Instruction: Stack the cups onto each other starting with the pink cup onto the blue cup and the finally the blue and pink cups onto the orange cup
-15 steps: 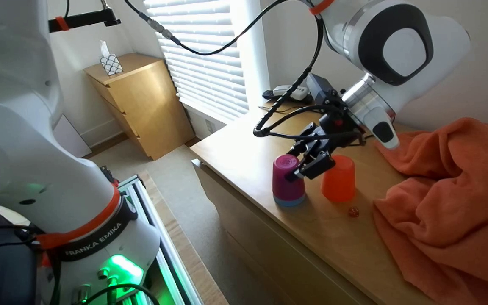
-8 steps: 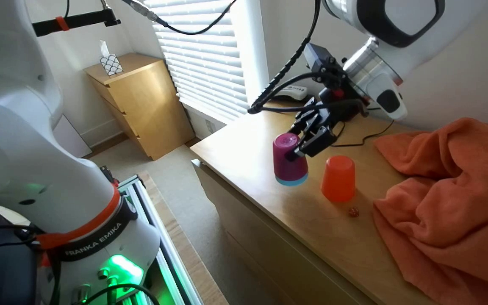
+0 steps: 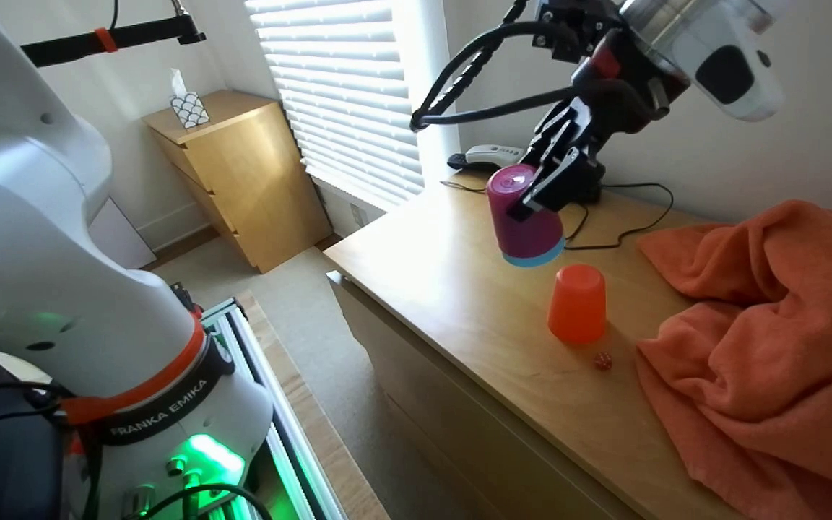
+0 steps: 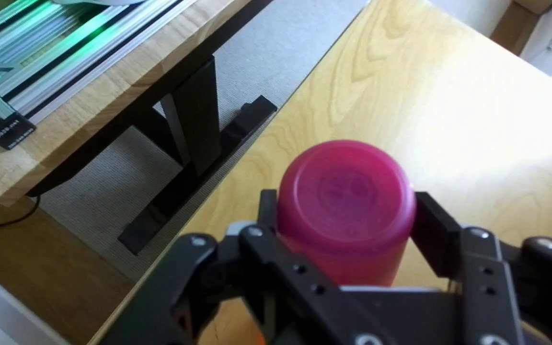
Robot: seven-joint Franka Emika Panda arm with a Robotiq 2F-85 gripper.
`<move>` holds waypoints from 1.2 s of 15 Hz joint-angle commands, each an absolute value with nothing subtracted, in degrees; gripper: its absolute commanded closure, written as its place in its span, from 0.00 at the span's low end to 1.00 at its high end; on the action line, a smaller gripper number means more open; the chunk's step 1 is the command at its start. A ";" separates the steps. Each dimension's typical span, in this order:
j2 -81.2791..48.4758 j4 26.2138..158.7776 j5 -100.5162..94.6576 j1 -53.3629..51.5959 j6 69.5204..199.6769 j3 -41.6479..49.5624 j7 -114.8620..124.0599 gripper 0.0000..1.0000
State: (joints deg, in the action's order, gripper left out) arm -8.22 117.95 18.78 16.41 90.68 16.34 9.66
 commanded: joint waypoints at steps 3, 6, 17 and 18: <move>-10.19 117.81 26.16 19.44 92.28 18.39 9.65 0.56; -13.07 116.64 30.44 20.58 92.36 18.77 10.03 0.56; -20.38 112.62 39.28 23.01 91.33 19.59 17.15 0.56; -20.88 112.34 39.66 23.18 91.22 19.69 17.89 0.56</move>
